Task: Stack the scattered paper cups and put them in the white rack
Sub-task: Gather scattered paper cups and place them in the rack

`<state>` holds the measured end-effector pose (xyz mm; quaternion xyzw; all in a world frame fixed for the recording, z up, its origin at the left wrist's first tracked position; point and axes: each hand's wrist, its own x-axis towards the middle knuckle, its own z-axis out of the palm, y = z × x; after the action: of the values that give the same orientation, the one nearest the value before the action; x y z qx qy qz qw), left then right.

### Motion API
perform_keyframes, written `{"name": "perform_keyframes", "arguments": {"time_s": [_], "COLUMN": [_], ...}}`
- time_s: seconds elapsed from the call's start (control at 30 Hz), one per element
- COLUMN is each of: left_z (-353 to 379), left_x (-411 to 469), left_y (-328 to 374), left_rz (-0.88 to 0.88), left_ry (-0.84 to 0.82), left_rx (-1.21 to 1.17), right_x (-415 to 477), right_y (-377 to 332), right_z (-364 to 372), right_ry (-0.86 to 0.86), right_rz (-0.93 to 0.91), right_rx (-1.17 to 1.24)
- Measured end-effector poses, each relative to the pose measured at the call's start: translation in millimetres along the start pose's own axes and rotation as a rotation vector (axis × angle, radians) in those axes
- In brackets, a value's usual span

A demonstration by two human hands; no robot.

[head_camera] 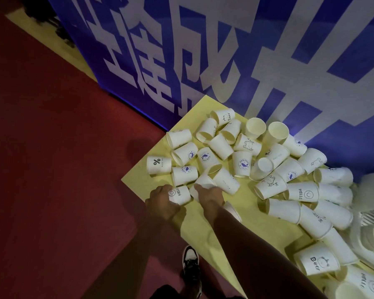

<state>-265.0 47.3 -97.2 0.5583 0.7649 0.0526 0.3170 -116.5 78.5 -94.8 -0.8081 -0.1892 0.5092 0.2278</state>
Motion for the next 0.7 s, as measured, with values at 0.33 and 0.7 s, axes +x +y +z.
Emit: {"name": "perform_keyframes", "arguments": {"time_s": [0.33,0.7], "left_z": [4,13], "left_x": [-10,-35], "left_y": [2,51], "left_rz": [0.017,0.05], "left_ry": [-0.001,-0.034], "left_rx": [0.036,0.023], "right_x": [0,-13], "right_y": [-1,5], "right_z": [-25,-117], "right_ry": [-0.039,-0.197], "right_rz": [-0.043,-0.121], "right_rx": [-0.019,0.175]}}
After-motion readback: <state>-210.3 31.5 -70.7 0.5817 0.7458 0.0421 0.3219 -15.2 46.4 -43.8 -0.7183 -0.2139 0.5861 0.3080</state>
